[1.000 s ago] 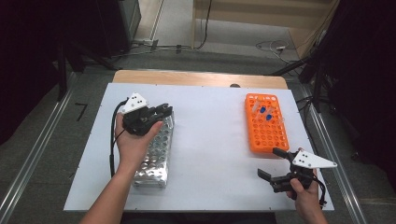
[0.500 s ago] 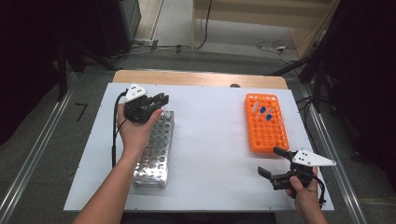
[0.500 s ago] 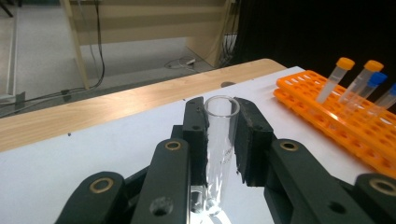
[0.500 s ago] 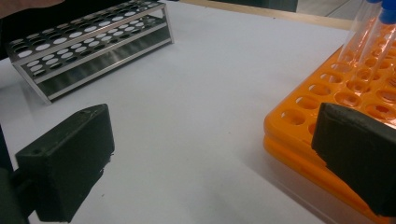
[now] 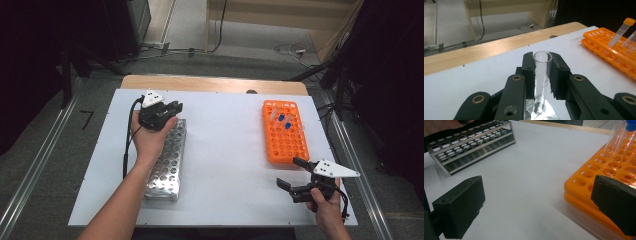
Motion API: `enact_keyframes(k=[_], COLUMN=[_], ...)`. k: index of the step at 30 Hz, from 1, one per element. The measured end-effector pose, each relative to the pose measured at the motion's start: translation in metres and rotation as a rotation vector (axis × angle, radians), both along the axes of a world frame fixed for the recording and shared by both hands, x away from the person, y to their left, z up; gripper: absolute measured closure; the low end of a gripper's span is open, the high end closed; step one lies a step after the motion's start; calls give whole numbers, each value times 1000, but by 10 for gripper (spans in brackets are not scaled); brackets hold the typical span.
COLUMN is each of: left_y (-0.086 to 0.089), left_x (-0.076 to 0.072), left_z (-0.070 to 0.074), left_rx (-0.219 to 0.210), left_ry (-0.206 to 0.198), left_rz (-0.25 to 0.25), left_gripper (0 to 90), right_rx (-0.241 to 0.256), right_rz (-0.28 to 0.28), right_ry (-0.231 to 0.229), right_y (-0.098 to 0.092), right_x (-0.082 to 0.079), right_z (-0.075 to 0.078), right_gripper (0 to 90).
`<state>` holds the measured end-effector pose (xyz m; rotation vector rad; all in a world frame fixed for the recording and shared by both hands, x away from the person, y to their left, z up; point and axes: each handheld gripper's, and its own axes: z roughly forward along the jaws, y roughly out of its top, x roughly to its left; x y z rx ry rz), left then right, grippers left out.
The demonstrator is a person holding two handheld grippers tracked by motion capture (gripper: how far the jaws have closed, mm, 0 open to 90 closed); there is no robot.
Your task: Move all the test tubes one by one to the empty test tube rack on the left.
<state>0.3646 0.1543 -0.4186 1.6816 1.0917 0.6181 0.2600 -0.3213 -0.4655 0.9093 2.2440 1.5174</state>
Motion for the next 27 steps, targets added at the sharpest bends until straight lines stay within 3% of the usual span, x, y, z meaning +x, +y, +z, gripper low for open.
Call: enact_keyframes(k=[17, 20, 27], left_y=[-4, -2, 3], left_x=[6, 6, 0], left_z=[-14, -15, -5], left_rx=[54, 36, -33], left_ry=[166, 182, 128], left_rz=[-10, -10, 1], left_gripper=[756, 742, 437], right_rx=[7, 9, 13], right_rz=[-6, -9, -4], right_ry=[0, 1, -2], right_y=[-2, -2, -1], right_x=[1, 2, 1], right_z=[0, 1, 3], right_gripper=[0, 0, 0])
